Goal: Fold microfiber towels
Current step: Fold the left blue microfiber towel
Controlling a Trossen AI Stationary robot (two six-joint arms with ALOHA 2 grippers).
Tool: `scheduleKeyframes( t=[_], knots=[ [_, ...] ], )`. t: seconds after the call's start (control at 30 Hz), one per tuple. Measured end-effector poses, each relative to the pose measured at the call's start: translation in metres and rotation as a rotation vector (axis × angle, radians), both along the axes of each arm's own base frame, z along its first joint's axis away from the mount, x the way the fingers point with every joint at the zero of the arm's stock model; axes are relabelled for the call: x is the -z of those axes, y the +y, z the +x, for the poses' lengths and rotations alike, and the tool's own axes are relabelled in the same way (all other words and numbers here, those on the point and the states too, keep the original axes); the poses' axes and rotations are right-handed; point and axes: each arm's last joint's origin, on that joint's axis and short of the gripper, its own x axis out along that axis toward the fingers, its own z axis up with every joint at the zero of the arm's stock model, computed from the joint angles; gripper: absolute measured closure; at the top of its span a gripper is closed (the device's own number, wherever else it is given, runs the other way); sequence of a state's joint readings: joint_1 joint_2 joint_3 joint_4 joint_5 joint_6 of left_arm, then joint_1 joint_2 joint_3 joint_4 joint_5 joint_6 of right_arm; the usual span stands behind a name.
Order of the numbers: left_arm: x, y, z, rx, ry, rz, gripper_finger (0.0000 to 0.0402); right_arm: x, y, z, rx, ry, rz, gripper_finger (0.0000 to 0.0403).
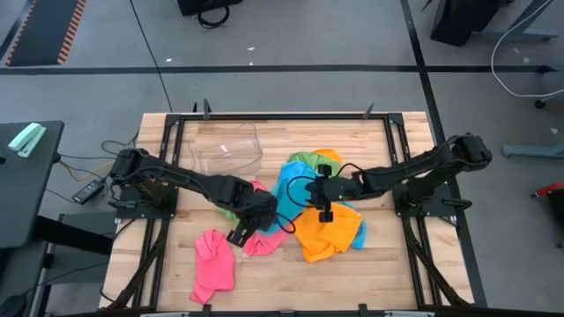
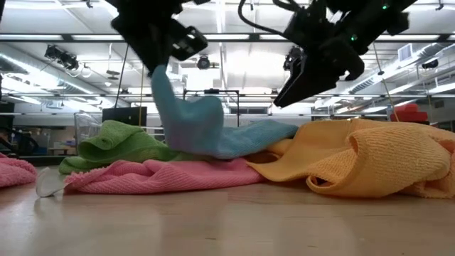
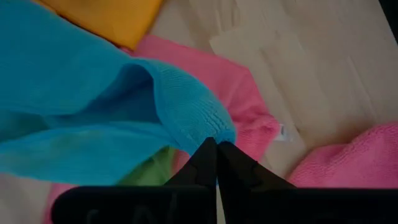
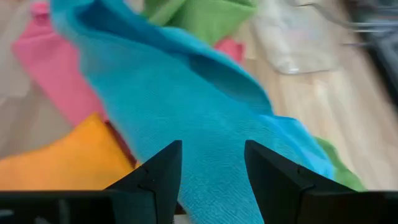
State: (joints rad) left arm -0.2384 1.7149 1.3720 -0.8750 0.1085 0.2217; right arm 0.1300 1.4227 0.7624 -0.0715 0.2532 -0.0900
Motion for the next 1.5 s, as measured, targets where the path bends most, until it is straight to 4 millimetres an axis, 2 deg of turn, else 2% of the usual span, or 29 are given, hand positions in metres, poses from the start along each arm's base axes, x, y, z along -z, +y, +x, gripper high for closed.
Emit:
scheduleKeyframes(
  t=[0.17,0.33,0.47,0.63,0.77,0.9,1.17,1.37,1.5],
  knots=[
    [0.007,-0.006,-0.004,0.006,0.022,0.000,0.0378,-0.002,-0.031,0.005,-0.058,-0.022,0.042,0.0219],
    [0.007,-0.009,-0.007,-0.070,0.056,-0.021,0.0389,0.002,-0.061,0.013,-0.097,-0.084,0.127,0.0219],
    [0.008,-0.012,-0.011,-0.129,0.105,-0.030,0.0392,0.009,-0.073,0.017,-0.126,-0.101,0.158,0.0219],
    [0.008,-0.017,-0.012,-0.195,0.118,-0.055,0.0373,0.022,-0.081,0.020,-0.149,-0.061,0.196,0.0220],
    [0.008,-0.022,-0.012,-0.217,0.104,-0.074,0.0368,0.028,-0.070,0.019,-0.229,-0.016,0.262,0.0237],
    [0.007,-0.028,-0.012,-0.220,0.092,-0.084,0.0380,0.028,-0.053,0.017,-0.290,0.030,0.298,0.0268],
    [0.007,-0.034,-0.014,-0.260,0.062,-0.020,0.0387,0.014,-0.010,0.009,-0.378,0.046,0.394,0.0325],
    [0.007,-0.039,-0.016,-0.272,0.060,-0.020,0.0368,0.022,0.016,-0.005,-0.377,0.226,0.512,0.0342],
    [0.006,-0.043,-0.015,-0.254,0.031,-0.032,0.0373,0.020,0.024,-0.010,-0.352,0.320,0.528,0.0345]
  ],
)
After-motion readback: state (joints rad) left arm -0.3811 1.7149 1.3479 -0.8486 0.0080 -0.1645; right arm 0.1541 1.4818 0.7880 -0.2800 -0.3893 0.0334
